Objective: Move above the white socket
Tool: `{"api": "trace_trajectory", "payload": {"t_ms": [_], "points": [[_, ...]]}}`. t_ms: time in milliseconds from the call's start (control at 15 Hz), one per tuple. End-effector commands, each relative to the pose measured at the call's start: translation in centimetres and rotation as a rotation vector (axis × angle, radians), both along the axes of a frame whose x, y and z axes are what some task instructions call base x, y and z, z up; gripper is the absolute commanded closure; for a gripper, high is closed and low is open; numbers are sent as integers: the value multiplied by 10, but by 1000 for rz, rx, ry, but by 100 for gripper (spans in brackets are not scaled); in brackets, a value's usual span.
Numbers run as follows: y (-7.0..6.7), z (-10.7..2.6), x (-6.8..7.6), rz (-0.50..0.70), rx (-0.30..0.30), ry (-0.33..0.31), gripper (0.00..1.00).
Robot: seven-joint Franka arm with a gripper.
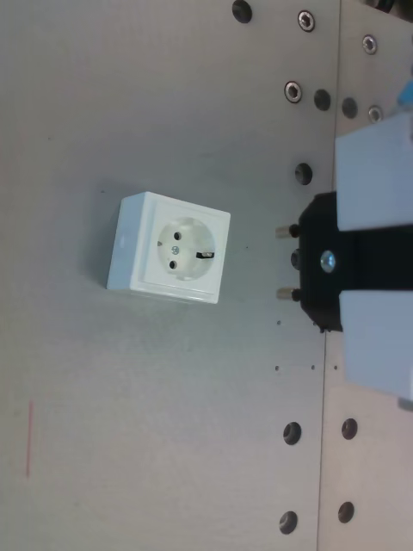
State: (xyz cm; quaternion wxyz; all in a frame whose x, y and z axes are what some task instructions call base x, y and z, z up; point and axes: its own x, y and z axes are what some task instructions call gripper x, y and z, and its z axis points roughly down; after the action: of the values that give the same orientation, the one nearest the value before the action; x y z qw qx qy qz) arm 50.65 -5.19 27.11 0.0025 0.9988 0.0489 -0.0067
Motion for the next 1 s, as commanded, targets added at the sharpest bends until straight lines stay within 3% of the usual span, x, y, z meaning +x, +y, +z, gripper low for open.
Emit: {"api": "trace_trajectory", "payload": {"t_ms": [67, 1000], "points": [[-2, -9, -3, -33, -7, -45, 100], [-7, -50, -16, -93, -17, -104, 100]]}}
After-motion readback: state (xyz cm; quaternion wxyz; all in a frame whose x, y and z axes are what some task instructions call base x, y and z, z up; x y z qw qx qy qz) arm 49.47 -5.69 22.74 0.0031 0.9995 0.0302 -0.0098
